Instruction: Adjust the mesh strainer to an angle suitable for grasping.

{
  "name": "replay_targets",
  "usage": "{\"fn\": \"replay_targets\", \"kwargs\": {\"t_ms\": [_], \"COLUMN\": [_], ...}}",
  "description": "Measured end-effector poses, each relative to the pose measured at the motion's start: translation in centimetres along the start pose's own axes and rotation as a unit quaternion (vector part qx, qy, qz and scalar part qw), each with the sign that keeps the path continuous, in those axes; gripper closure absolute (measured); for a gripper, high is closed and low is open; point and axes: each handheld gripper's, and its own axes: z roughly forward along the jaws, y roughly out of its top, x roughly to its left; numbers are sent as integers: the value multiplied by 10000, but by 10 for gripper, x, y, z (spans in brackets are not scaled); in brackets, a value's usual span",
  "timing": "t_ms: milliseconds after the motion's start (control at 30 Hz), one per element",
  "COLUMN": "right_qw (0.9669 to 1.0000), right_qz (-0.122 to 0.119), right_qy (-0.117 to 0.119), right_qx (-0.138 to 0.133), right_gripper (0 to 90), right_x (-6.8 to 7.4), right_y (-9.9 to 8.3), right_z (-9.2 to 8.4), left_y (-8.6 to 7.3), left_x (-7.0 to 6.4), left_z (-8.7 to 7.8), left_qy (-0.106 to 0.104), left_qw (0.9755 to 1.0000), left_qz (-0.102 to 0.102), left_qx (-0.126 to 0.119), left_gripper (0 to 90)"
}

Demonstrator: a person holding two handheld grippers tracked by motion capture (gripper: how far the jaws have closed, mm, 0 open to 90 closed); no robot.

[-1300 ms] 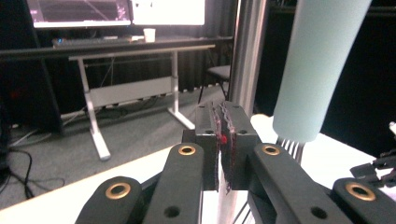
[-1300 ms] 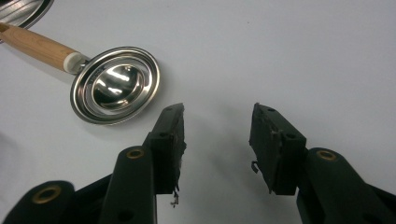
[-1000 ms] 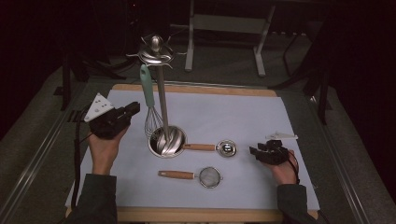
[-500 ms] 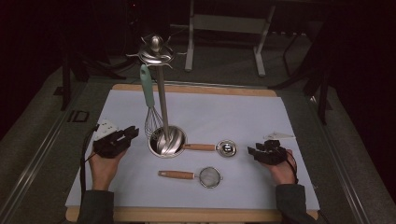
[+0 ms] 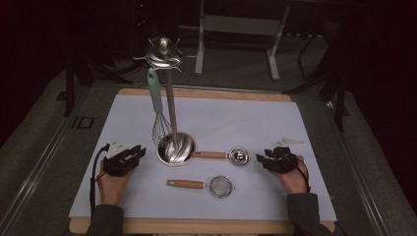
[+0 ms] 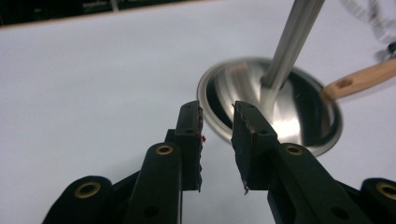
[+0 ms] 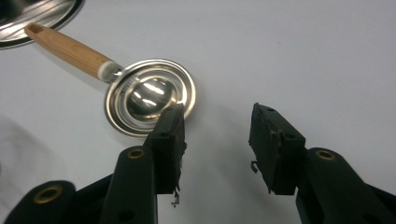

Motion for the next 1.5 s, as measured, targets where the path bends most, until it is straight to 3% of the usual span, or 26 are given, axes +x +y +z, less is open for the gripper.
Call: {"fn": "replay_targets", "kwargs": {"t_ms": [267,433,500,633,900,1133,1267,1500], "right_qw": [9992,9978,9965,9929,9873,9786,9702,9578], "right_qz": [-356,-532,-543,-609,-979,-1406,-1737,-2082], "right_qy": [154,390,630,1024,1247,1486,1667,1917], "right_qx": [-17,-6,4,-13,97,211,287,507], "right_gripper": [551,553,554,555,561,565,570,567], "right_x": [17,30,36,47,71,100,119,145], "right_y": [13,18,19,25,37,46,46,44], "right_z": [1,3,4,7,16,24,27,38], "left_y": [-12,-17,-18,-18,-18,-18,-18,-18], "left_x": [2,3,4,2,-2,-2,-3,-3], "left_z": [14,18,20,20,22,22,22,23], "left_qy": [-8,69,77,130,234,244,257,269], "left_qw": [9996,9989,9987,9987,9978,9978,9976,9973], "left_qz": [13,68,9,116,247,246,277,301], "left_qx": [298,449,500,484,562,564,588,607], "left_gripper": [713,703,700,701,691,687,685,674]}}
